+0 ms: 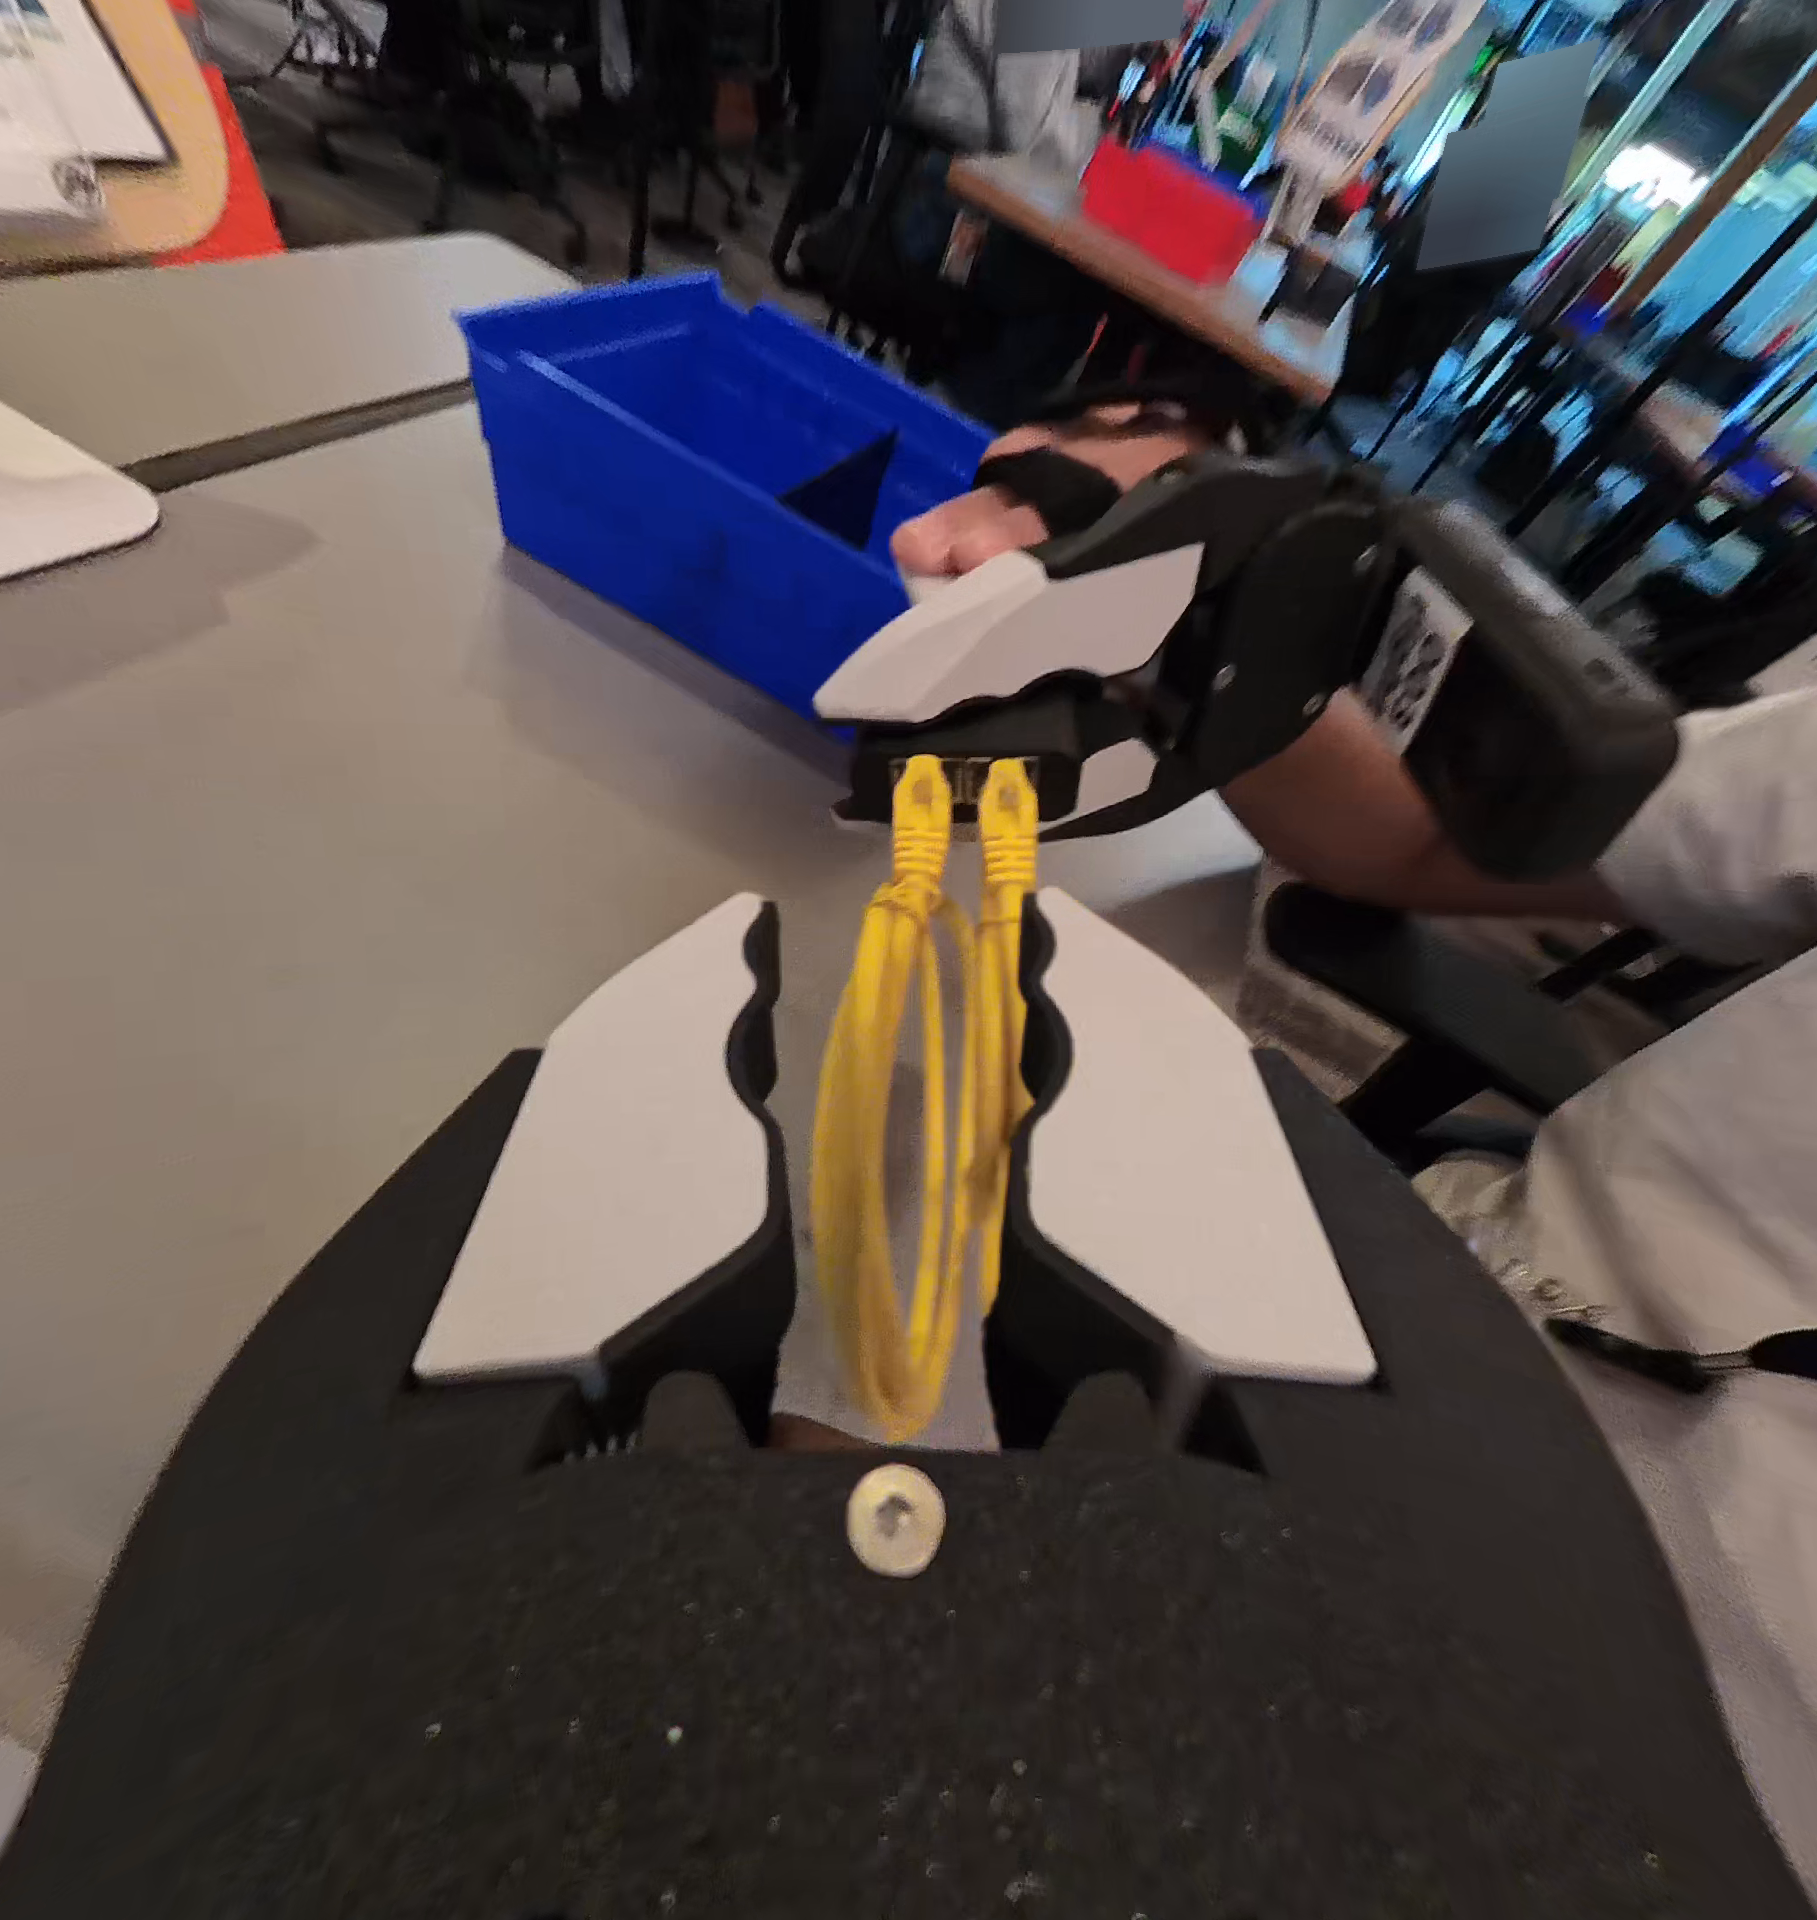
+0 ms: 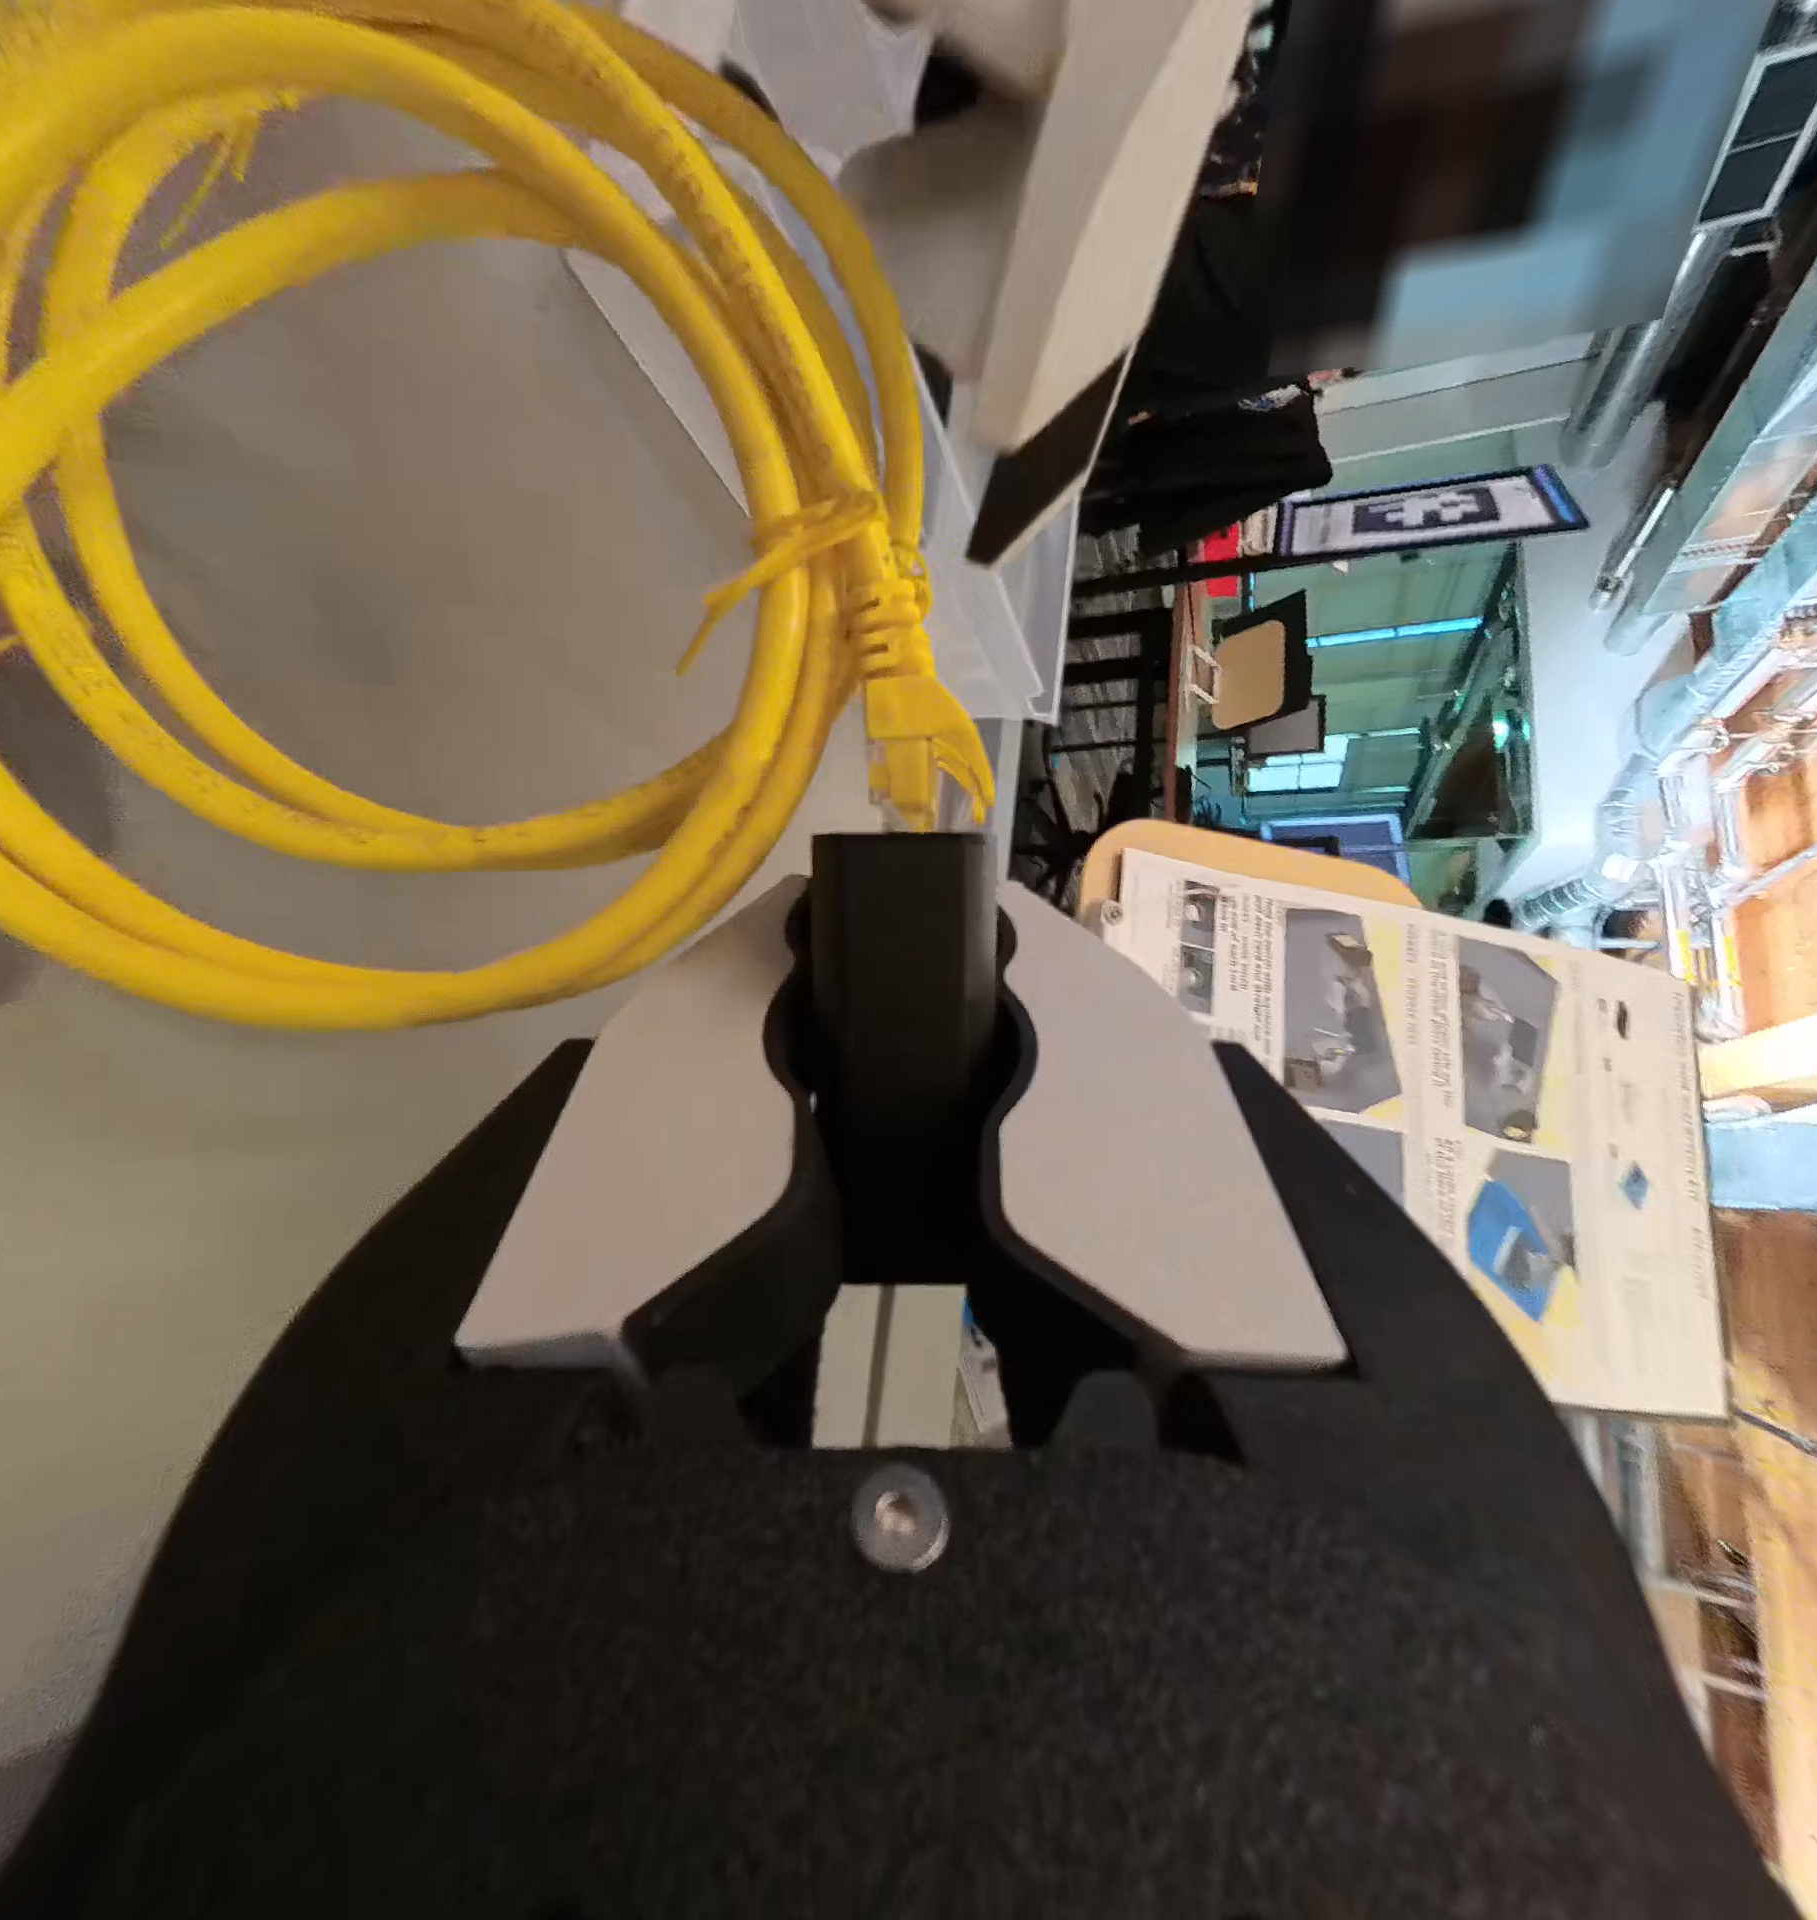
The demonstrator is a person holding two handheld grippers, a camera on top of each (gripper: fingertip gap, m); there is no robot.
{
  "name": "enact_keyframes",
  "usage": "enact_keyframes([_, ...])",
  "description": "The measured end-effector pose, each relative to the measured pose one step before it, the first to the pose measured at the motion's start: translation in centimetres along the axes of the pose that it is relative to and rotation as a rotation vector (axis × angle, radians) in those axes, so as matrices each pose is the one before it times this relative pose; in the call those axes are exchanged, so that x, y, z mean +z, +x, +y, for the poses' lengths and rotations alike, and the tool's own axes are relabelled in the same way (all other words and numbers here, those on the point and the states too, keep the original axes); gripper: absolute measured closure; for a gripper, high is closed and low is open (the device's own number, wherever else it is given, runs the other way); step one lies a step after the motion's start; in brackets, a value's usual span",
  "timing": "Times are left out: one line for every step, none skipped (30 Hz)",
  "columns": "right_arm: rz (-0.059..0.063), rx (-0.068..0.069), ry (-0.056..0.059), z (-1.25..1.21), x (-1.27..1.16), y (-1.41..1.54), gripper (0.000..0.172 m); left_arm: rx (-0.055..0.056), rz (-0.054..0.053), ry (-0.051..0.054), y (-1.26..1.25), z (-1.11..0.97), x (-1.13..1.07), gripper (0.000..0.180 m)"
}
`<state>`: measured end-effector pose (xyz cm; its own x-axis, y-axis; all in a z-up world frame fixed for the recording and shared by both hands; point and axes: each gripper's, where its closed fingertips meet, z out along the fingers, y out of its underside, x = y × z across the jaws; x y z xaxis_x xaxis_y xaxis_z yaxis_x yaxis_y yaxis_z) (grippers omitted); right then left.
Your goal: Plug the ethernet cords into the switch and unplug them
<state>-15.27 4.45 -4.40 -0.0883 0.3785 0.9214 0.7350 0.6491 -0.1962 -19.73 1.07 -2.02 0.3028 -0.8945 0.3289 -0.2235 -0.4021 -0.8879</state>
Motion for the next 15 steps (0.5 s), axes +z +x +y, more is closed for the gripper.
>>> enact_keyframes([0.0111, -0.0083, -0.0211, 0.072, -0.097, 0.367, 0.146, -0.0019, 0.0086, 0.0144, 0.364, -0.447, -0.309, 0.134])
enact_keyframes([0.0060, -0.0108, -0.0171, -0.018, -0.070, 0.226, 0.146, 0.0155, -0.0117, -0.0070, 0.231, -0.095, -0.056, 0.130])
enact_keyframes([0.0001, -0.0089, -0.0120, -0.181, -0.050, 0.083, 0.146, 0.0270, -0.0238, -0.0245, 0.166, 0.237, 0.184, 0.127])
enact_keyframes([-0.0012, -0.0116, -0.0060, -0.329, -0.068, 0.013, 0.146, 0.0278, -0.0239, -0.0360, 0.192, 0.449, 0.357, 0.125])
enact_keyframes([-0.0032, -0.0149, -0.0046, -0.399, -0.047, -0.062, 0.146, 0.0220, -0.0118, -0.0406, 0.354, 0.561, 0.479, 0.122])
enact_keyframes([-0.0020, -0.0145, -0.0093, -0.360, -0.020, -0.076, 0.146, 0.0146, -0.0041, -0.0380, 0.404, 0.517, 0.481, 0.122])
enact_keyframes([0.0022, -0.0159, -0.0086, -0.374, -0.030, -0.041, 0.146, 0.0077, -0.0151, -0.0346, 0.164, 0.497, 0.450, 0.127])
enact_keyframes([0.0019, -0.0154, -0.0069, -0.389, -0.058, -0.042, 0.146, 0.0087, -0.0084, -0.0373, 0.164, 0.534, 0.418, 0.131])
enact_keyframes([0.0033, -0.0160, -0.0075, -0.361, -0.088, -0.007, 0.146, 0.0084, -0.0027, -0.0366, 0.183, 0.543, 0.365, 0.134])
enact_keyframes([0.0008, -0.0186, -0.0057, -0.388, -0.099, -0.063, 0.146, 0.0048, 0.0006, -0.0269, 0.179, 0.393, 0.236, 0.138])
enact_keyframes([-0.0023, -0.0211, -0.0205, -0.125, -0.036, -0.159, 0.146, -0.0034, 0.0000, -0.0253, 0.163, 0.335, 0.088, 0.141])
enact_keyframes([-0.0018, -0.0219, -0.0201, -0.004, -0.012, -0.191, 0.146, 0.0129, 0.0007, -0.0325, 0.205, 0.420, 0.030, 0.145])
enact_keyframes([-0.0046, -0.0129, 0.0007, -0.206, -0.058, -0.252, 0.146, 0.0262, -0.0034, -0.0226, 0.205, 0.315, -0.014, 0.148])
enact_keyframes([-0.0022, -0.0027, 0.0069, -0.171, -0.068, -0.178, 0.146, 0.0237, 0.0085, -0.0103, 0.356, 0.165, -0.017, 0.151])
enact_keyframes([-0.0063, 0.0029, 0.0170, -0.200, -0.103, -0.173, 0.146, 0.0132, 0.0147, -0.0053, 0.324, 0.101, -0.013, 0.152])
